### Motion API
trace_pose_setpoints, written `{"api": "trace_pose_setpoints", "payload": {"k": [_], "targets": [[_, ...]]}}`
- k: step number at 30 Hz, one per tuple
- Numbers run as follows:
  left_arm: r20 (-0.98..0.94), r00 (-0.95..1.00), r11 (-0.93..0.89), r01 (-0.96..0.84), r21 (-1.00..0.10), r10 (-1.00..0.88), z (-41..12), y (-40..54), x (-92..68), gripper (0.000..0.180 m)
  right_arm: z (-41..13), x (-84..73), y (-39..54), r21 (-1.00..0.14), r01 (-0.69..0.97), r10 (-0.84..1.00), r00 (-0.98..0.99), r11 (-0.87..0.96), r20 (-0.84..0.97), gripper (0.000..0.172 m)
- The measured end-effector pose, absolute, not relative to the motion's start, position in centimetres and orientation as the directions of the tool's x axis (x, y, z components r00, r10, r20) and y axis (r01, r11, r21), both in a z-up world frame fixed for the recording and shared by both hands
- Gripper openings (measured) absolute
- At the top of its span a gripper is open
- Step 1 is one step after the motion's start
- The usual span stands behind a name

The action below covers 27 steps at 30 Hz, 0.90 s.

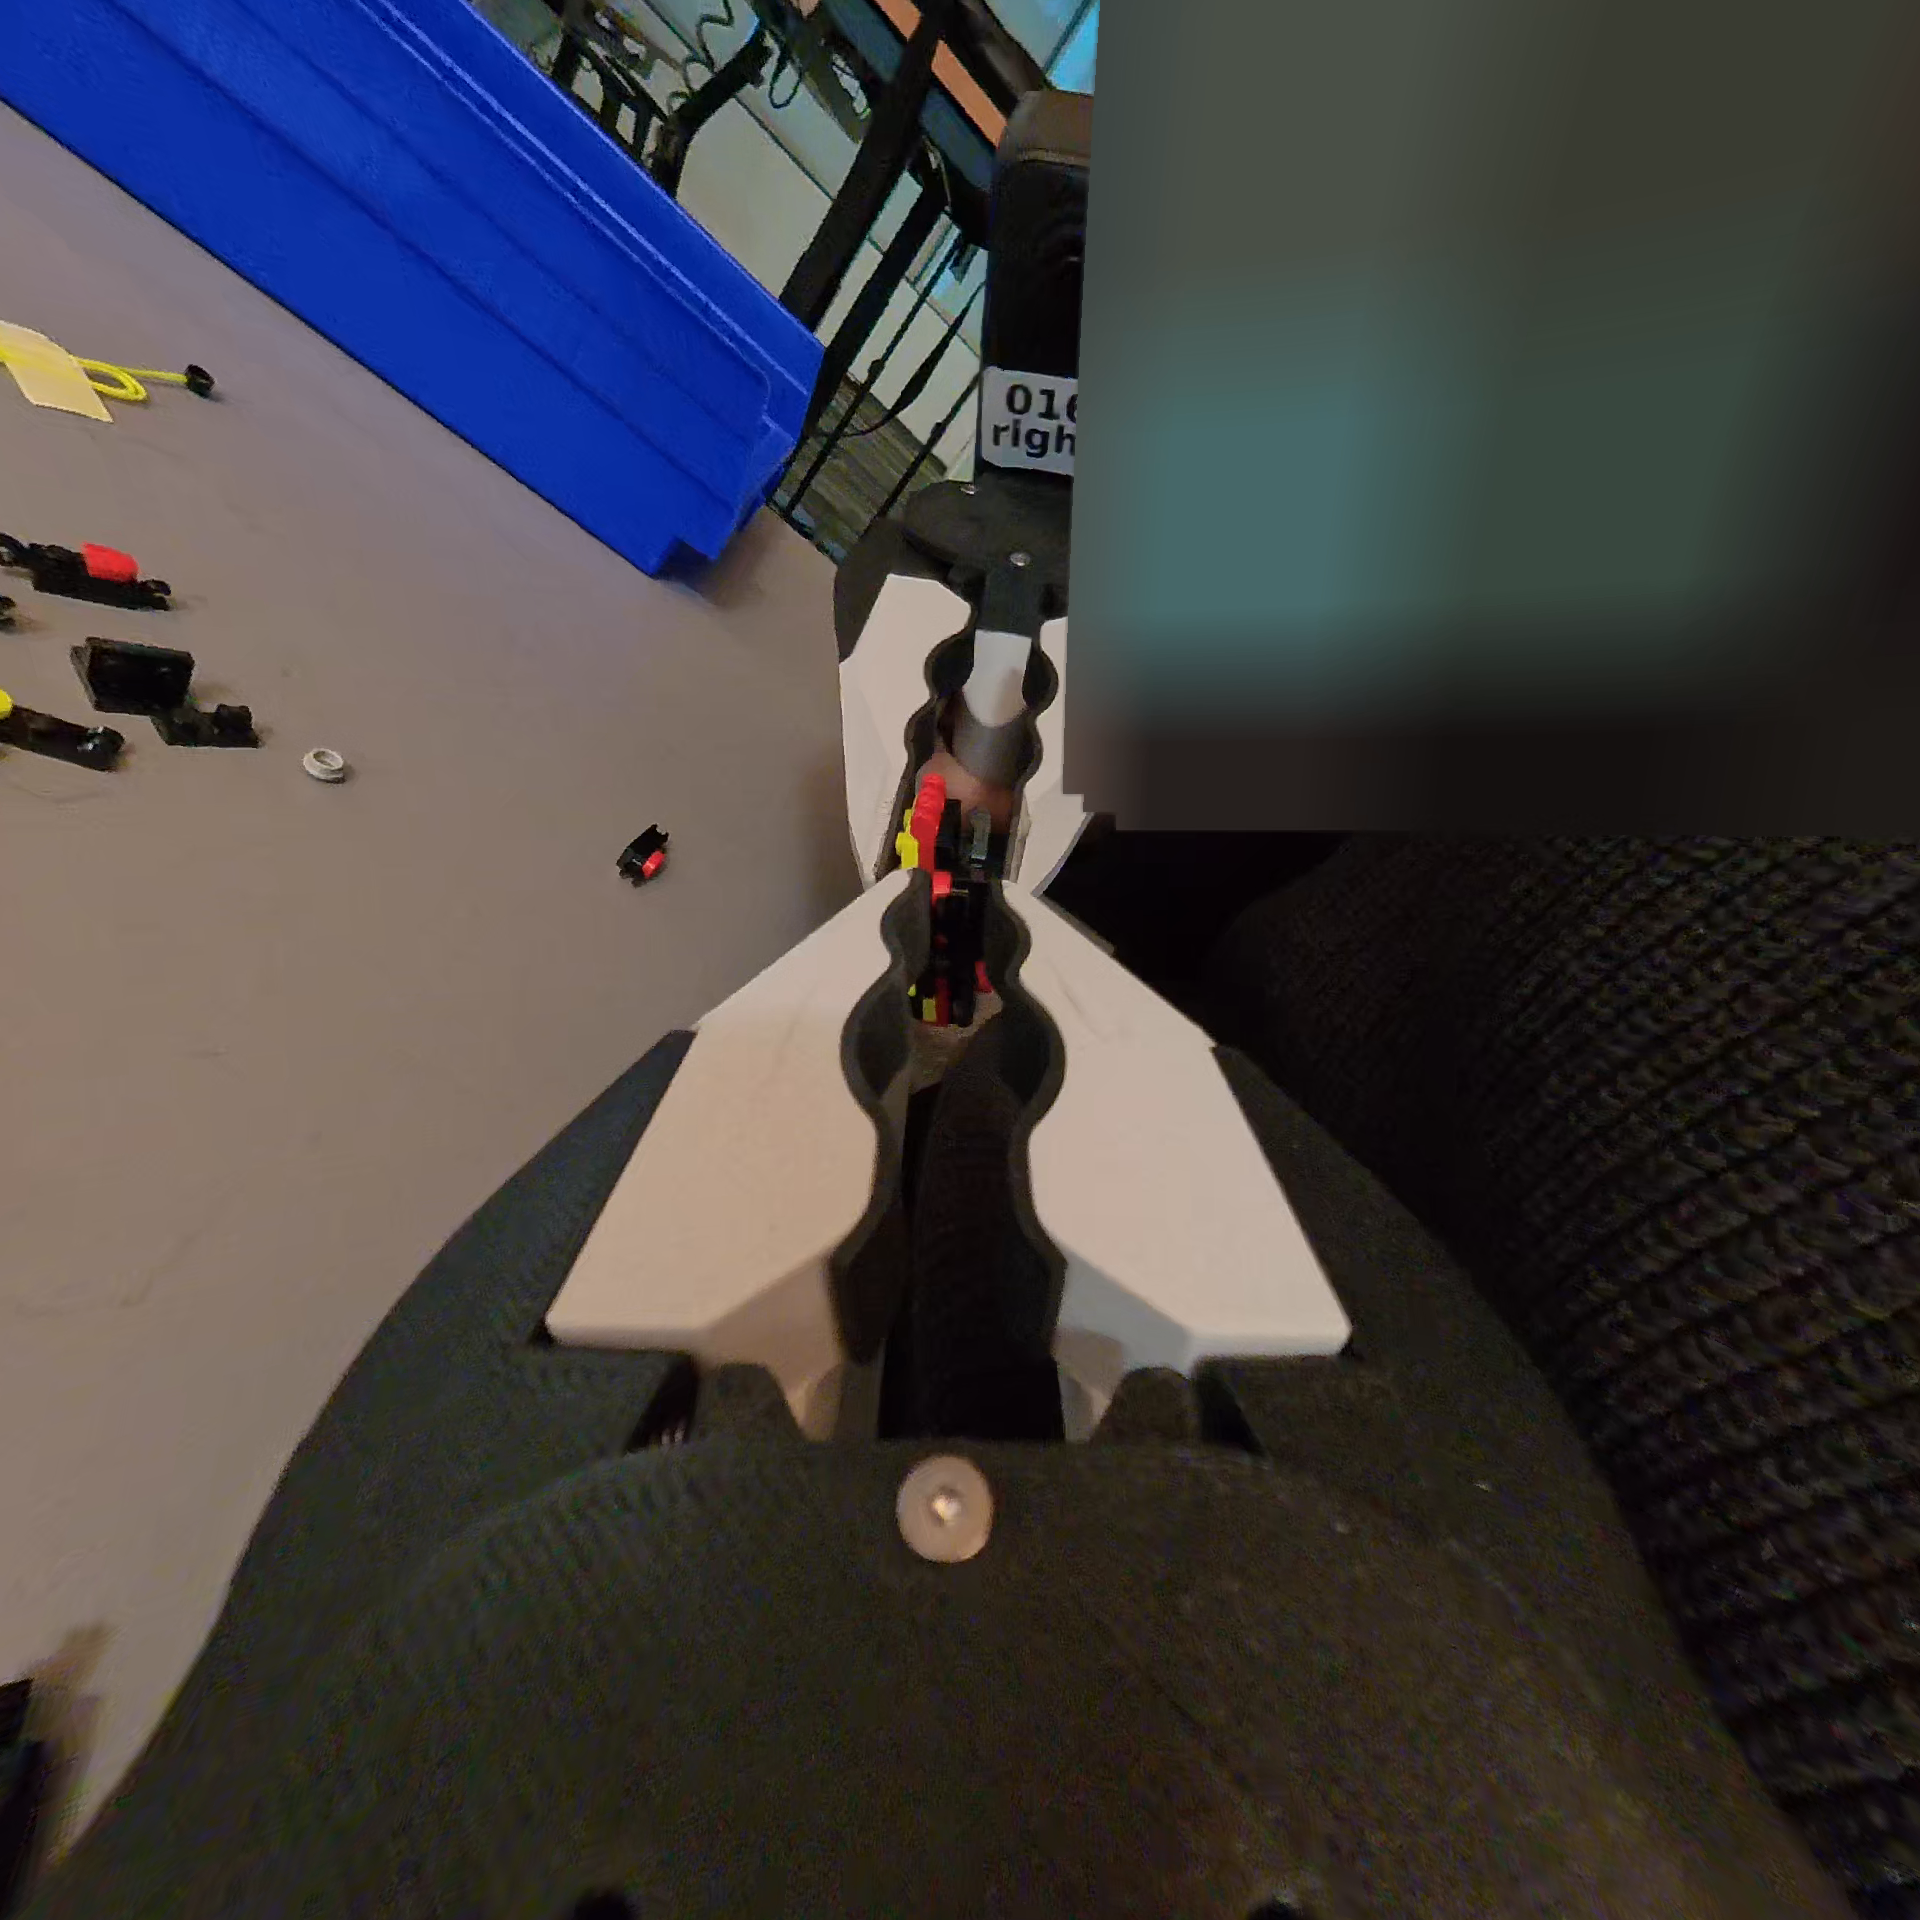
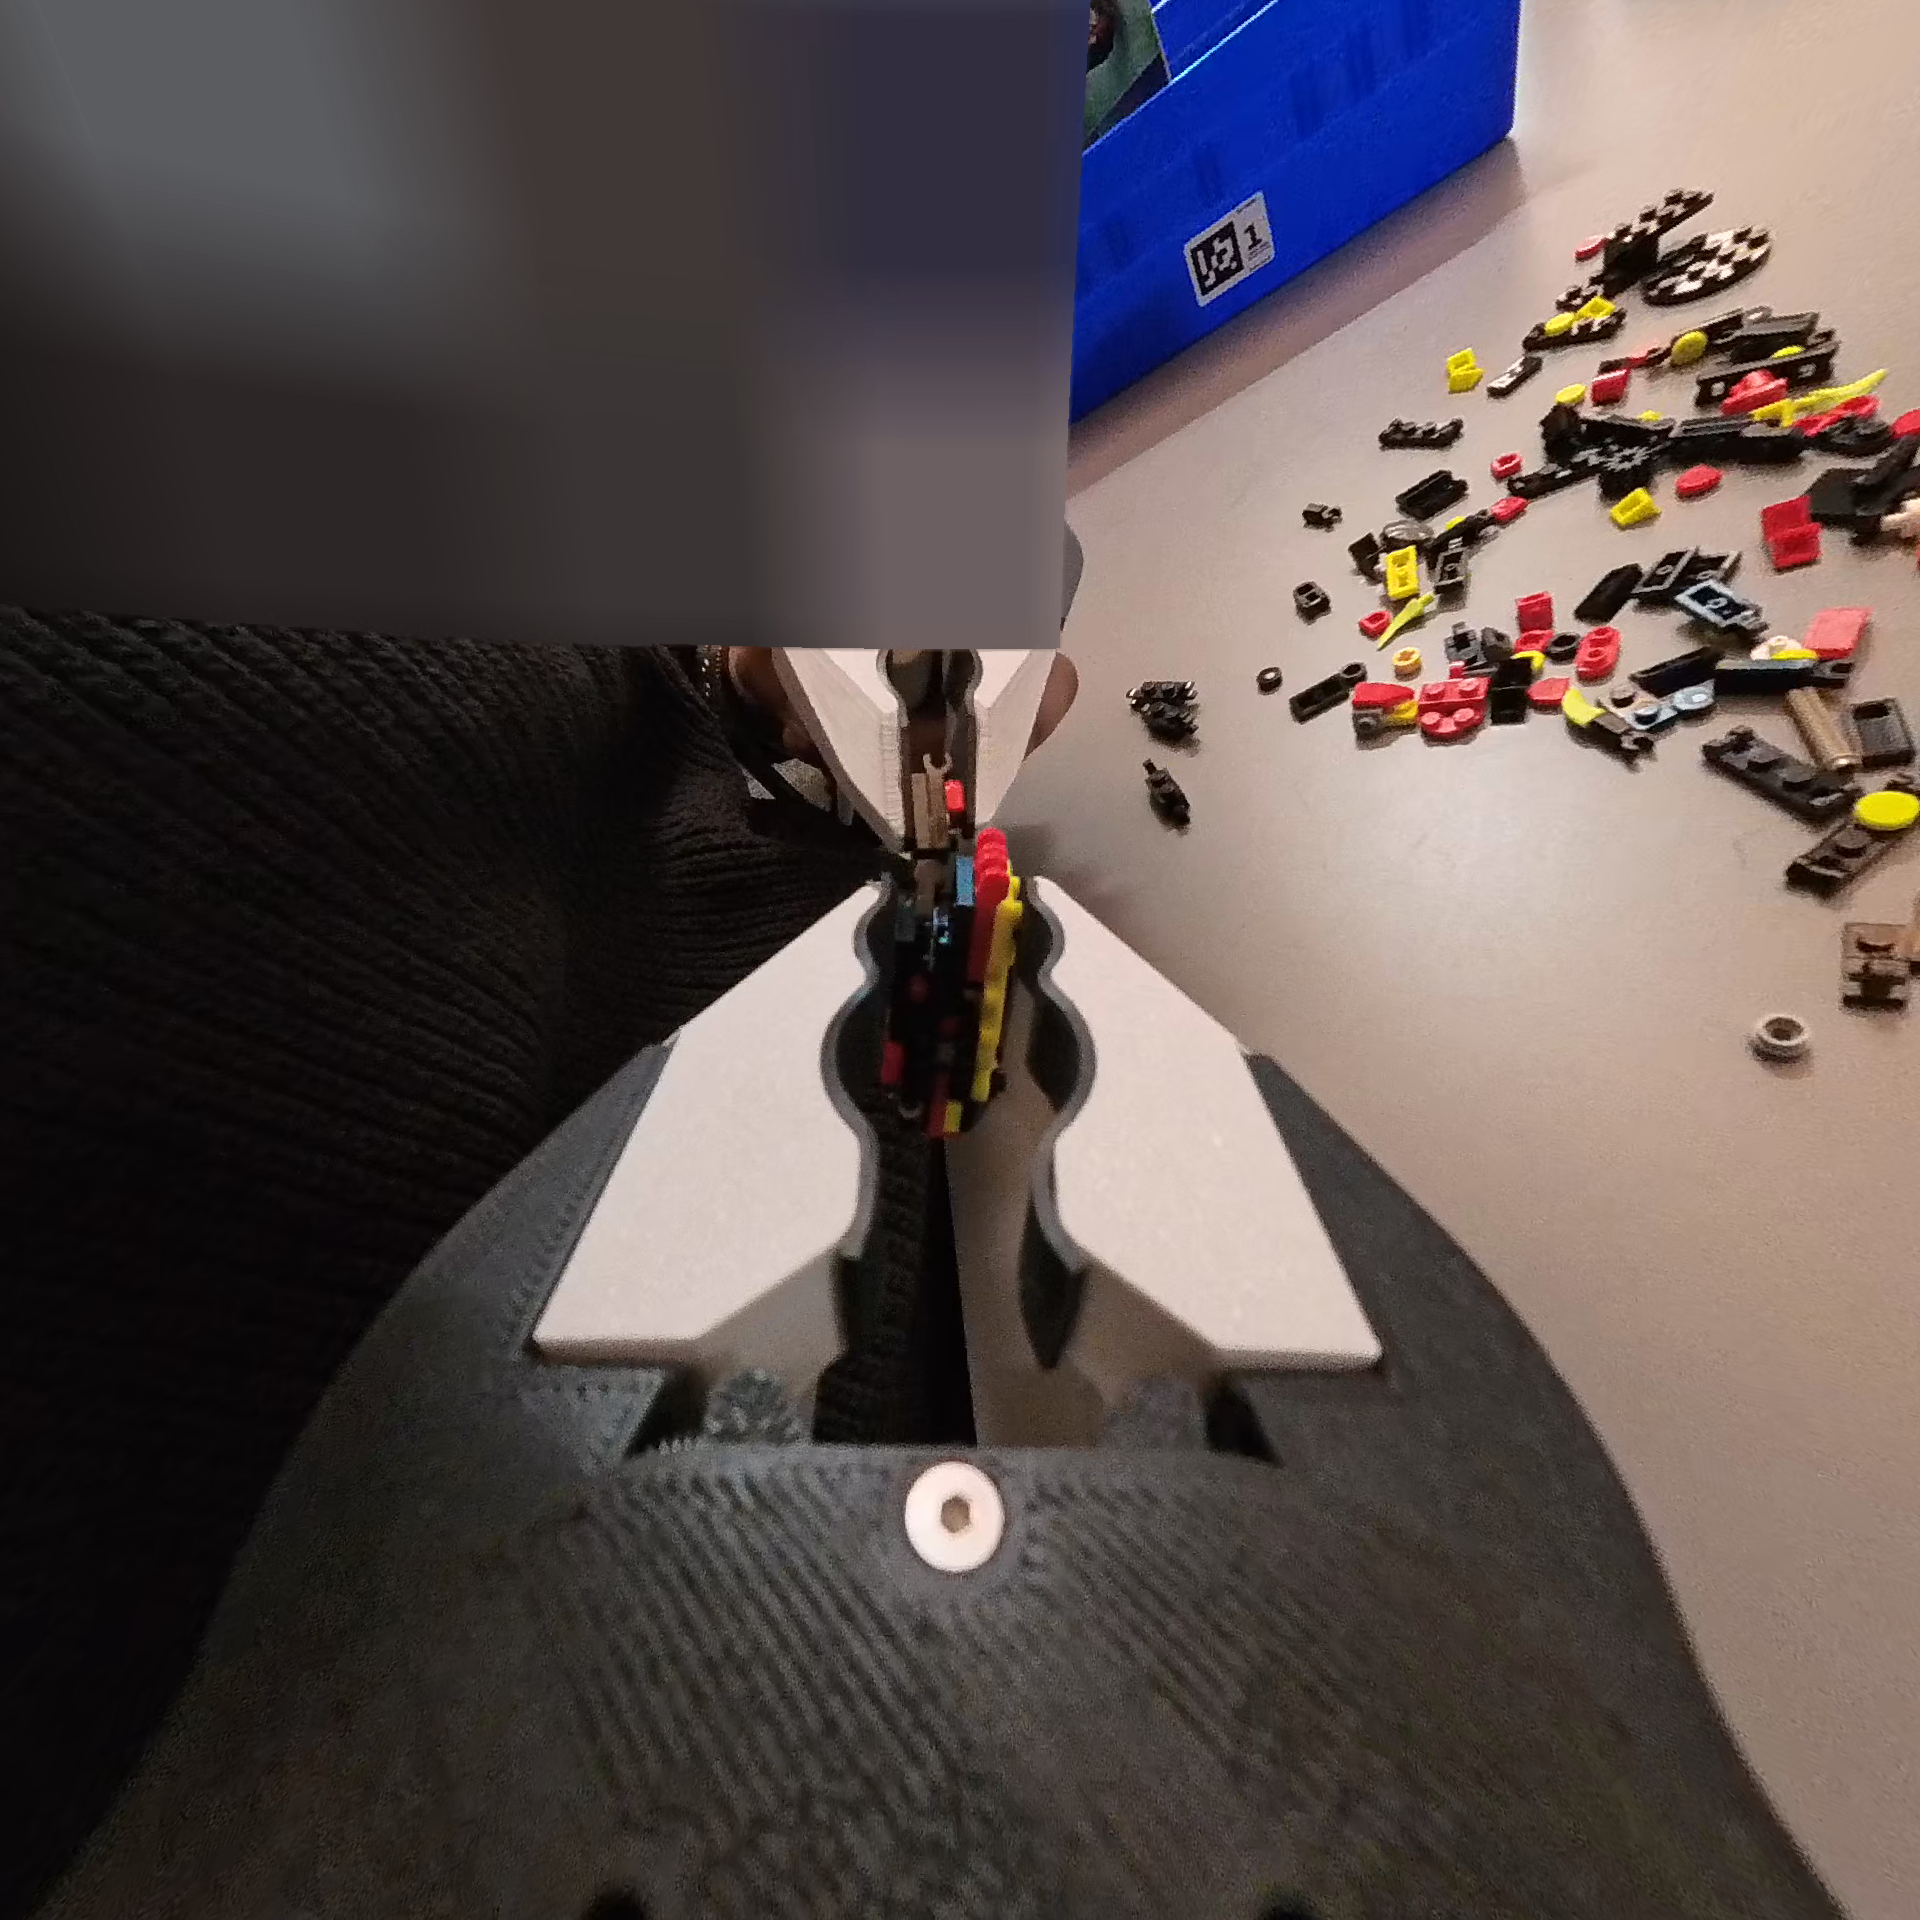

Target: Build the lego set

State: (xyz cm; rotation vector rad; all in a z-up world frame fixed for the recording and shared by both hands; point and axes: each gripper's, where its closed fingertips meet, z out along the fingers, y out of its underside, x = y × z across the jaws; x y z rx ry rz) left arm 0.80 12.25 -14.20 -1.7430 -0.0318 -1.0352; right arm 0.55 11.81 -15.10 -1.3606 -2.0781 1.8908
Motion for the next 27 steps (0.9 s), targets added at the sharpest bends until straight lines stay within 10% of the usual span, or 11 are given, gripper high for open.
{"api": "trace_pose_setpoints", "payload": {"k": [16, 27], "targets": [[0.674, 0.626, -0.289, 0.612, -0.736, -0.392, -12.0, 11.0, -5.3, 0.007, -13.4, 0.7, 17.3, -0.807, 0.509, 0.607, -0.551, -0.299, -0.573, 0.02], [0.617, 0.693, -0.292, 0.544, -0.787, -0.373, -12.5, 11.5, -4.7, 0.007, -14.9, -2.2, 14.5, -0.942, 0.317, 0.822, -0.562, 0.108, -0.095, 0.021]]}}
